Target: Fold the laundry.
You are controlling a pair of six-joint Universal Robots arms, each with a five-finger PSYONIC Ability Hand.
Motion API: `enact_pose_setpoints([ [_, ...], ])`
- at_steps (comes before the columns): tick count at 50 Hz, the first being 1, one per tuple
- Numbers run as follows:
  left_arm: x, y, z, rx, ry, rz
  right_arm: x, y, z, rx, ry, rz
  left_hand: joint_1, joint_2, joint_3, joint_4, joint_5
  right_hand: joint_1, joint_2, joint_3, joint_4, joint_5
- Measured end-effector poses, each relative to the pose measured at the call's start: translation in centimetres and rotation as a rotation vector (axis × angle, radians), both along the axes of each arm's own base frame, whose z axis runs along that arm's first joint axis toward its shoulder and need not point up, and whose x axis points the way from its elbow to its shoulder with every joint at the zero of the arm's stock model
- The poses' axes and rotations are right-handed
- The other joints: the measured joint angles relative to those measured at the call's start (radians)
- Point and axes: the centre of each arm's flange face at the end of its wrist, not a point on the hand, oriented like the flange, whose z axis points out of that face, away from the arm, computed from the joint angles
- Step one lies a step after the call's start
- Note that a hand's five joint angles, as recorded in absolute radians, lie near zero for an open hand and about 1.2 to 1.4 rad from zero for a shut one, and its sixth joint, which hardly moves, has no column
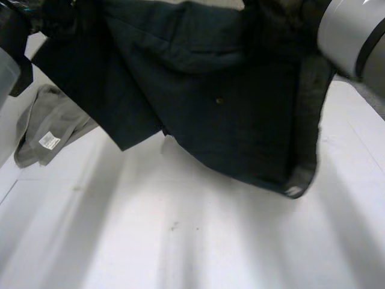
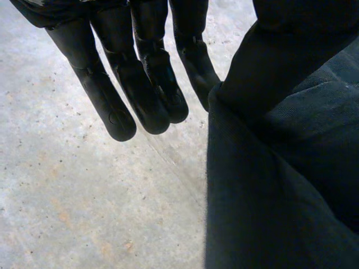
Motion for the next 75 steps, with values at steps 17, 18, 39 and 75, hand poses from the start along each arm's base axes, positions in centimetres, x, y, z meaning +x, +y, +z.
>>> enact_pose_setpoints([
  [17, -3.6, -5.1, -12.6, 0.386, -0.187, -0.033, 1.8, -6.1, -10.9, 0.284, 0.251, 0.024, 0.0, 0.0, 0.0, 0.0, 0.0, 0.0, 0.0, 0.0, 0.001, 0.0],
  [18, -4.2, -6.1, -14.2, 0.422, -0.207, -0.034, 2.1, -6.6, -12.9, 0.323, 0.289, 0.024, 0.0, 0.0, 0.0, 0.0, 0.0, 0.0, 0.0, 0.0, 0.003, 0.0],
  [39, -7.2, -13.5, -3.1, -0.353, 0.153, 0.061, 5.0, -15.1, -1.3, -0.524, -0.222, -0.196, 0.0, 0.001, 0.0, 0.001, 0.0, 0.008, 0.0, 0.0, 0.005, 0.0],
  [75, -6.9, -3.0, -22.2, 0.462, -0.373, -0.031, 1.6, -9.2, -22.9, 0.497, 0.415, -0.003, 0.0, 0.001, 0.001, 0.001, 0.0, -0.5, -0.631, -0.609, -0.622, -0.59],
])
